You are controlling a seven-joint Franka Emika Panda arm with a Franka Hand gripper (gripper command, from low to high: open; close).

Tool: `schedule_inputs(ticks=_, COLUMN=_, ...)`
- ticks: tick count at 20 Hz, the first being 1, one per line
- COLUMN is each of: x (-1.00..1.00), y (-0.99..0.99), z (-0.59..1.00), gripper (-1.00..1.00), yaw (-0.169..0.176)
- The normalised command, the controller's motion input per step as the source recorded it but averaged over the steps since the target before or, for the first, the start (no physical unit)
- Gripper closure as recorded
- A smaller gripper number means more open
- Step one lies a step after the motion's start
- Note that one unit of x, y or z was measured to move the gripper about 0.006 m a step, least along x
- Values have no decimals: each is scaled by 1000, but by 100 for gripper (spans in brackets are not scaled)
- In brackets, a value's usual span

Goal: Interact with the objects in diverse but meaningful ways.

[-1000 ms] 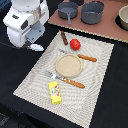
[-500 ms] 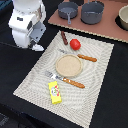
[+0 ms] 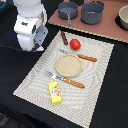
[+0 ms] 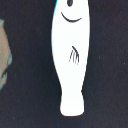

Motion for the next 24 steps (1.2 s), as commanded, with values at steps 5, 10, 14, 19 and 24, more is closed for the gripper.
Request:
schedule_inputs(ticks=5, x=-277, y=189, z=-271, gripper=-100, yaw=74)
schedule_inputs(ticks=10, x=-242, y=180, z=-251, gripper=-100, yaw=73)
schedule_inputs(ticks=14, x=-269, y=154, z=-269, gripper=100, yaw=67)
schedule_inputs(ticks=19, x=-271, y=123, z=-254, gripper=100, yaw=67)
schedule_inputs(ticks=24, x=-255, y=93, z=-230, gripper=100, yaw=63)
